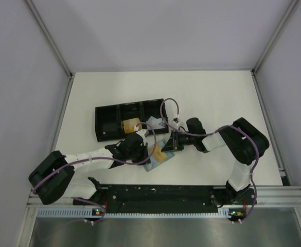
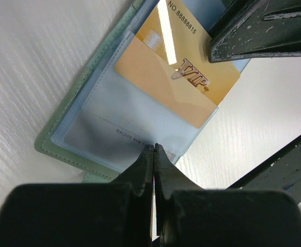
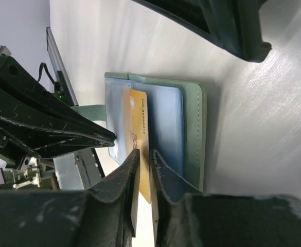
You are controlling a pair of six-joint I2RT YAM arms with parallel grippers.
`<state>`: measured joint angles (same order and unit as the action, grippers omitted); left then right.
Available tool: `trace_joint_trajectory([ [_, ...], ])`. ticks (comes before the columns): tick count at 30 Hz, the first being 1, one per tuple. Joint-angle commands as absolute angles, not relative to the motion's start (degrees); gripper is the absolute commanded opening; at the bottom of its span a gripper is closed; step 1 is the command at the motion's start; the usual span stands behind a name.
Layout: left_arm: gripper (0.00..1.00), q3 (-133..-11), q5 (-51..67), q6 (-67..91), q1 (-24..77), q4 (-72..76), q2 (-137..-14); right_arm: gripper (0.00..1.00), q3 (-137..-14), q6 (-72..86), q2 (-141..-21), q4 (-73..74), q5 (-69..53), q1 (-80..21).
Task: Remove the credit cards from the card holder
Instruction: Remove the credit card from the card holder.
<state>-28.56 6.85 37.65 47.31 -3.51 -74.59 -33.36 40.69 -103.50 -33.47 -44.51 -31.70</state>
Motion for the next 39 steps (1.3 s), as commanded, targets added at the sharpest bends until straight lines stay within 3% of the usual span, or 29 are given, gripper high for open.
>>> trace_joint_trajectory([
  [1, 0.00, -27.1, 6.1, 37.3, 47.5, -8.3, -74.0, 0.17, -33.1, 40.5, -102.0, -37.8, -46.0, -31.7],
  [11, 0.00, -26.9, 6.3, 38.0, 48.0, -7.1, -74.7, 0.19, -34.6, 41.0, -105.4, -38.0, -46.5, -33.8],
  [15, 0.00, -26.7, 6.2, 38.1, 48.1, -7.2, -74.4, 0.00, -34.2, 40.4, -104.3, -37.6, -46.2, -33.5],
  [17, 0.00, -26.5, 6.0, 38.1, 48.1, -7.6, -73.7, 0.00, -33.8, 39.9, -103.0, -36.8, -46.4, -32.6],
  [29, 0.00, -25.4, 4.3, 36.7, 48.1, -7.8, -66.3, 0.00, -37.6, 23.9, -86.7, -9.1, -36.9, -27.9],
  [30, 0.02, -25.3, 4.3, 36.5, 48.1, -7.8, -64.5, 0.00, -38.1, 22.9, -85.2, -7.1, -36.4, -27.9],
  [32, 0.18, -25.5, 3.9, 35.3, 48.0, -7.8, -60.8, 0.00, -39.0, 21.1, -82.1, -3.9, -35.7, -27.9],
  [36, 0.55, -27.5, 2.9, 31.1, 48.0, -9.0, -52.8, 0.00, -40.3, 17.6, -76.0, 1.9, -36.6, -27.9],
  [39, 0.67, -29.3, 4.1, 26.6, 47.8, -8.8, -47.3, 0.00, -41.7, 15.0, -71.8, 5.0, -39.6, -28.0],
])
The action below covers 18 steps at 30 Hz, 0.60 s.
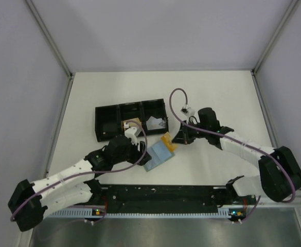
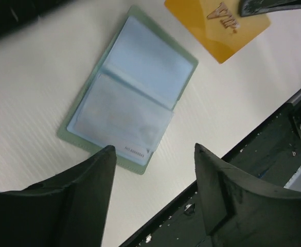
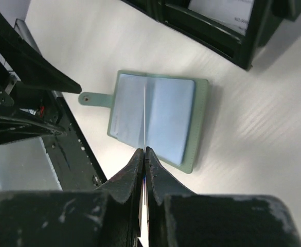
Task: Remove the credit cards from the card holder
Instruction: Remove the credit card from the card holder, then place the credit card in the storage box.
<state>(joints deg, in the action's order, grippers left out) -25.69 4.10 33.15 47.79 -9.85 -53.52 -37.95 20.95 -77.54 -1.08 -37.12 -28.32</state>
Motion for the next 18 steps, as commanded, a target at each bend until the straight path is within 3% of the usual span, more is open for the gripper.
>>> trace_joint_trajectory([
  [1, 0.73, -30.1, 5.3, 24.3, 47.8, -8.5, -45.1, 0.00, -42.1, 14.2, -70.3, 6.0, -41.3, -28.1],
  [8, 0.93, -36.4, 13.5, 12.5, 47.8, -8.5, -38.8, 0.00, -45.2, 7.9, -63.2, 9.7, -49.0, -32.2],
  [18, 0.88, -41.7, 25.5, 5.8, 47.7, -8.1, -42.7, 0.00, -48.7, 1.7, -59.6, 12.4, -54.5, -37.7],
])
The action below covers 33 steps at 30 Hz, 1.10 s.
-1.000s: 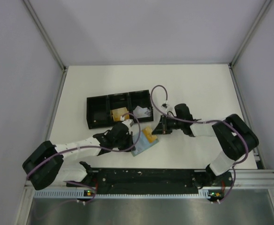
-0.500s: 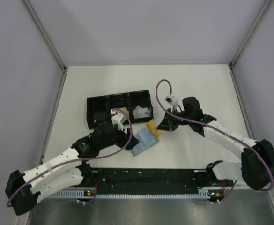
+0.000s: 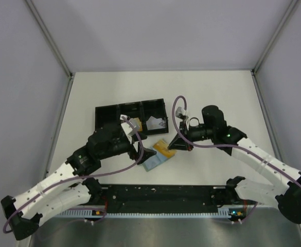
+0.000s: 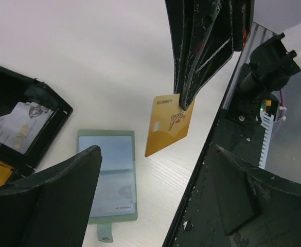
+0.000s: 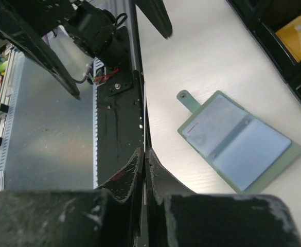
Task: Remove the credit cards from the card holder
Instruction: Place the credit card in the storage box.
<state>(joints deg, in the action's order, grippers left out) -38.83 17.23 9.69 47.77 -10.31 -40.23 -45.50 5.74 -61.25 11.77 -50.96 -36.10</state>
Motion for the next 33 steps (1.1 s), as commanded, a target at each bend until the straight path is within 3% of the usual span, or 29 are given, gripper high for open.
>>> trace_joint_trajectory([
  [1, 0.87, -42.1, 27.0, 5.6, 47.8, -8.0, -43.5, 0.00, -49.0, 1.3, -59.6, 12.7, -54.6, -38.1],
  [9, 0.67, -43.2, 32.4, 7.3, 47.7, -5.8, -49.8, 0.00, -49.3, -1.5, -59.7, 13.4, -55.3, -39.6],
  [11, 0.58, -43.3, 33.0, 7.6, 47.7, -5.5, -50.7, 0.00, -49.2, -1.8, -59.6, 13.6, -55.5, -39.6],
  [13, 0.42, -43.1, 33.2, 8.1, 47.7, -4.6, -51.2, 0.00, -49.2, -2.0, -59.7, 13.7, -55.6, -39.6],
  [16, 0.04, -42.7, 33.1, 9.4, 47.7, -3.3, -51.2, 0.00, -48.9, -2.5, -59.7, 13.7, -55.1, -39.6],
  [20, 0.00, -42.1, 29.1, 10.9, 47.7, -3.2, -50.5, 0.02, -48.6, -1.5, -59.9, 13.6, -50.9, -39.6],
  [21, 0.00, -41.9, 26.7, 11.3, 47.8, -3.6, -50.2, 0.17, -48.5, -1.1, -59.5, 13.6, -49.0, -39.6],
  [24, 0.00, -41.7, 17.1, 13.3, 47.5, -6.4, -49.2, 0.47, -48.3, 1.8, -58.9, 13.5, -40.3, -39.3],
  [27, 0.00, -40.8, 4.5, 17.1, 45.7, -9.7, -47.9, 0.69, -47.5, 5.0, -58.0, 12.7, -32.6, -38.1],
  [30, 0.00, -39.7, -5.3, 22.3, 41.5, -12.9, -46.9, 0.77, -45.6, 6.2, -57.2, 11.4, -27.3, -37.4],
  [33, 0.00, -38.7, -7.3, 26.8, 33.5, -14.4, -46.8, 0.82, -43.6, 7.1, -56.3, 10.4, -22.4, -37.4],
])
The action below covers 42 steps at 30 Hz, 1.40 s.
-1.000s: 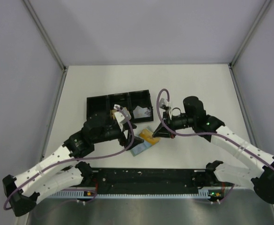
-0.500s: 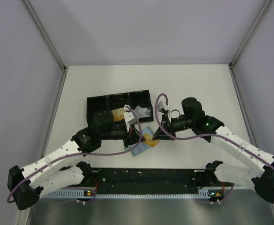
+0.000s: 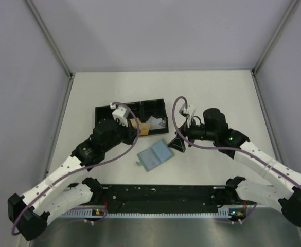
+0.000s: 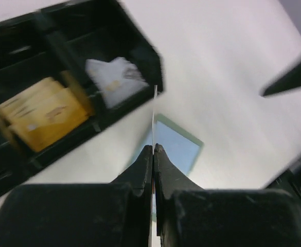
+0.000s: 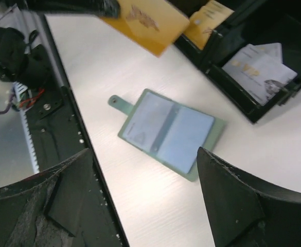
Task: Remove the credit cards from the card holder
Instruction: Place the credit card in the storage box.
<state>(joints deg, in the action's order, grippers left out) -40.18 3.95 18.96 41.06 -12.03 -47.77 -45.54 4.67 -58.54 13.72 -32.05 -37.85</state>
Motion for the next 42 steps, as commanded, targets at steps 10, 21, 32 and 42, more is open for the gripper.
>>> trace_joint_trajectory([
  [10, 0.00, -43.1, -6.9, 27.3, 23.9, -11.1, -61.6, 0.97, -36.5, 9.5, -53.6, 2.0, -17.7, -37.3],
  [21, 0.00, -54.3, -1.6, 28.6, 22.9, -9.9, -81.1, 0.98, -34.3, 7.6, -53.3, 0.4, -17.2, -37.3],
  [32, 0.52, -59.2, -3.7, 28.5, 22.4, -14.9, -85.3, 0.98, -35.0, 8.2, -55.4, 1.7, -17.7, -37.3],
  [42, 0.65, -55.8, -4.9, 25.3, 22.1, -19.9, -74.0, 0.98, -37.2, 7.2, -58.1, 5.0, -13.5, -41.4],
])
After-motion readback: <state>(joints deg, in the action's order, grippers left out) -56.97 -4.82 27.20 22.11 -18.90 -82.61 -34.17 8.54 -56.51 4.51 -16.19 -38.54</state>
